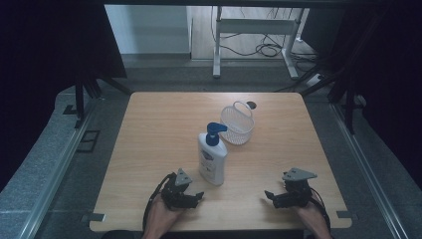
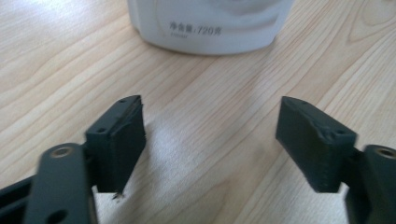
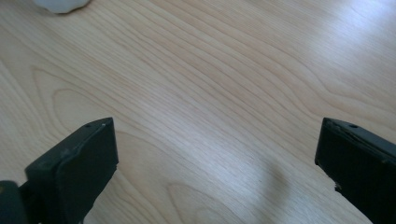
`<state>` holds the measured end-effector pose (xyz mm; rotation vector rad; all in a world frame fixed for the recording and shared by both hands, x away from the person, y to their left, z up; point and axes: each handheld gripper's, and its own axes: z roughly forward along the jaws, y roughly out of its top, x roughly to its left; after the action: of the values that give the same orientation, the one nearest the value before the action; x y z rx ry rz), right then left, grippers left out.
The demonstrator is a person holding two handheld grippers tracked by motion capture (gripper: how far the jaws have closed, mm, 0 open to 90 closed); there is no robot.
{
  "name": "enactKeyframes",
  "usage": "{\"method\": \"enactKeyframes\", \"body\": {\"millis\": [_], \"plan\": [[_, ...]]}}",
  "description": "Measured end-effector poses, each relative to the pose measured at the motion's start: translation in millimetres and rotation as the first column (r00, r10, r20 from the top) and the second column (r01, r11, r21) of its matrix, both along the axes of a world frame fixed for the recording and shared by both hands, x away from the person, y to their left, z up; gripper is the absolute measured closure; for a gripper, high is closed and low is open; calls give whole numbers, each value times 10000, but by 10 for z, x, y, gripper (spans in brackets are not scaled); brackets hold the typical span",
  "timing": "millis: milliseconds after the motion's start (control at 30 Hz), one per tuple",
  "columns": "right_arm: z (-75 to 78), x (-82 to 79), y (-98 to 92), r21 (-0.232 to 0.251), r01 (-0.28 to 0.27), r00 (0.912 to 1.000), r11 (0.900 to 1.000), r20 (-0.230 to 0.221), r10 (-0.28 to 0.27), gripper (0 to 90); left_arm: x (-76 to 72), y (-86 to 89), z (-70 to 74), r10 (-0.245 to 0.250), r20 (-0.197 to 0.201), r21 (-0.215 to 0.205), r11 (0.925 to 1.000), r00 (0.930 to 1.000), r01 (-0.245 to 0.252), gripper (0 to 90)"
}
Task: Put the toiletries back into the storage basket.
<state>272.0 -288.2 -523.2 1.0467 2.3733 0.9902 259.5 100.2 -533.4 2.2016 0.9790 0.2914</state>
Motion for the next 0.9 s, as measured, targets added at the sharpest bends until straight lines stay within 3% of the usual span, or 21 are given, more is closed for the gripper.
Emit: {"method": "enactKeyframes", "body": {"millis": [200,400,633,900], "plan": [[21,-6,93,68,-270,9996,9996,-57,270,0,-13,7,-50,274,-73,233,9994,9996,-272,135],[54,-17,159,160,-459,9989,9988,10,458,0,-27,31,-87,489,243,137,9987,9985,-492,131],[88,-8,234,73,-733,9973,9973,-9,733,0,-39,28,-97,392,371,286,9988,9985,-403,120],[186,8,353,342,-981,9948,9946,290,972,0,-41,37,-98,322,356,270,9991,9988,-332,121]]}}
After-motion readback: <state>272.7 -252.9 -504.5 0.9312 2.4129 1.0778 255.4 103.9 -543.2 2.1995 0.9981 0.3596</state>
